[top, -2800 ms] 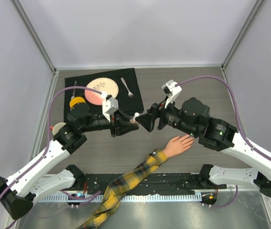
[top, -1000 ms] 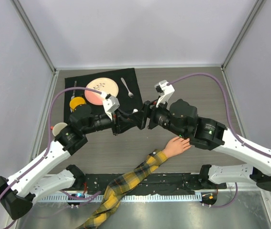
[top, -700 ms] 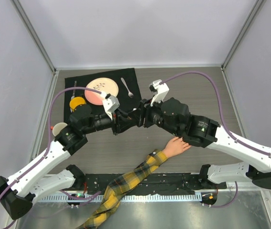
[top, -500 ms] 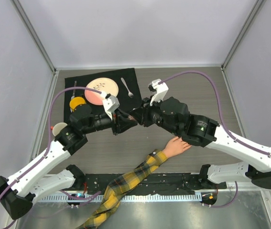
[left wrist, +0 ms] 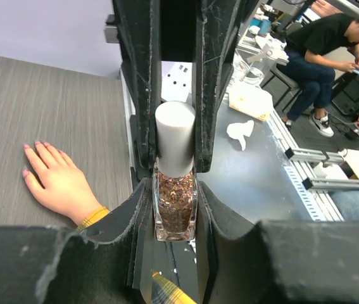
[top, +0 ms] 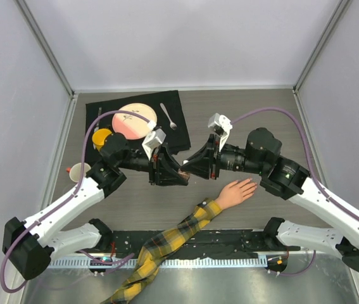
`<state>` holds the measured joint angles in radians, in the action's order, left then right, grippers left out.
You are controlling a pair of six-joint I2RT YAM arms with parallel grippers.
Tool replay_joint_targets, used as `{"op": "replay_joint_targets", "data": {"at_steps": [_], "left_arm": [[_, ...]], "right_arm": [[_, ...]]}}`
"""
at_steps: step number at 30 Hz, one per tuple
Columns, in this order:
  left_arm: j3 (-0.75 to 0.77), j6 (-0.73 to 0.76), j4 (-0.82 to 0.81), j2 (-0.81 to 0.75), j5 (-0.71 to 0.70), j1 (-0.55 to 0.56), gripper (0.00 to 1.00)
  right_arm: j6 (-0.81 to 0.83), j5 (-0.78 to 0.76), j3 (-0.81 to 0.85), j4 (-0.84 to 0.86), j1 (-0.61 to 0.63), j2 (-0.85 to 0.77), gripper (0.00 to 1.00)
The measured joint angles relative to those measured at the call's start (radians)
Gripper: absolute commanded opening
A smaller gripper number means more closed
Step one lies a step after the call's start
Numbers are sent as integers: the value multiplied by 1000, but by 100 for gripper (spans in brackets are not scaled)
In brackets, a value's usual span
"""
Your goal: Paint the nails
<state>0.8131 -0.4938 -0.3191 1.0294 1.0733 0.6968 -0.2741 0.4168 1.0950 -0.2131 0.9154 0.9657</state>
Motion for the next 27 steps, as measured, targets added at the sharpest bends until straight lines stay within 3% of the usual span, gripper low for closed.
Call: {"op": "replay_joint_targets", "data": {"at_steps": [2, 6, 9, 14, 18, 23, 27], "left_arm": [[0, 5, 2, 0, 19, -11, 0], [23, 98, 107, -11, -72, -12, 0], [50, 190, 211, -15, -212, -3, 0], [60, 277, 311, -29, -407, -3, 0], [60, 298, 340, -46, -472, -3, 0], [60, 307, 344, -68, -506, -3, 0], [60, 313, 343, -84, -517, -3, 0]], "right_arm": [[11, 39, 19, -6, -12, 23, 35], [8, -43, 53, -45, -8, 47, 68], [-25, -193, 73, -98, -4, 53, 76], [-120, -418, 117, -156, 2, 45, 77], [-164, -570, 204, -204, 84, 92, 75], [-177, -717, 290, -247, 197, 196, 51], [-190, -780, 314, -288, 216, 255, 47]]}}
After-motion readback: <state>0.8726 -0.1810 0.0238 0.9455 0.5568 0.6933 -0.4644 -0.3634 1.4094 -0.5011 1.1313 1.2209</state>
